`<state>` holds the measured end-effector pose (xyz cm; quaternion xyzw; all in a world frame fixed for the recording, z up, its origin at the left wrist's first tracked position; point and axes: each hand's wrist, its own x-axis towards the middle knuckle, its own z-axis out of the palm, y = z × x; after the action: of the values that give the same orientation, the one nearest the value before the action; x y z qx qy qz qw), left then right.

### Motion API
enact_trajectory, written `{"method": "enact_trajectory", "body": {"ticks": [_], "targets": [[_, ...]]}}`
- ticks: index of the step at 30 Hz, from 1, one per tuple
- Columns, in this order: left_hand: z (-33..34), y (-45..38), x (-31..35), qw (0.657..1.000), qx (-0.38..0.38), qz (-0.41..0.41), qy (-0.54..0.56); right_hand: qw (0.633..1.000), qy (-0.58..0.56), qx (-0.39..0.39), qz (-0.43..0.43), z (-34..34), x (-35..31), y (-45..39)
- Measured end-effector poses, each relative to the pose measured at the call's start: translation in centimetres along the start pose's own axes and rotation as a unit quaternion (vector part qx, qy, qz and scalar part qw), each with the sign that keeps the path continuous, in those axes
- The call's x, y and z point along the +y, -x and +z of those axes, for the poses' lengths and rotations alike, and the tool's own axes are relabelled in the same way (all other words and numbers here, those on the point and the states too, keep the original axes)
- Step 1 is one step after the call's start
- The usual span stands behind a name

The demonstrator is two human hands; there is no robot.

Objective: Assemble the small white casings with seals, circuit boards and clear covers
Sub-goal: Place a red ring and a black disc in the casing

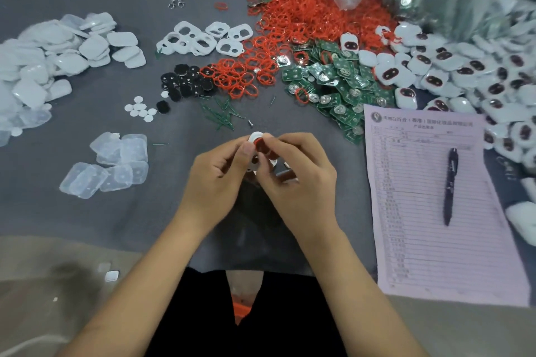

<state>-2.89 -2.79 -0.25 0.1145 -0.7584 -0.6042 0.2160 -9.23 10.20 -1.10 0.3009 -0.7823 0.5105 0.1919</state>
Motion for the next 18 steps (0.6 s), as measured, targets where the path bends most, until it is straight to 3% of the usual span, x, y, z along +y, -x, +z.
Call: {"method": "enact_trajectory", "body": {"ticks": [6,18], "targets": [[-0.28,0.36,-0.25,0.998,-0.024,-0.003,0.060,1.000,0.020,0.004,-0.010,-0.09,-0.25,-0.17],[-0.72,0.38,-0.58,0.998,-0.044,-0.021,0.034,0.998,0.060,-0.018,-0.032,0.18,-0.61,-0.14]]}}
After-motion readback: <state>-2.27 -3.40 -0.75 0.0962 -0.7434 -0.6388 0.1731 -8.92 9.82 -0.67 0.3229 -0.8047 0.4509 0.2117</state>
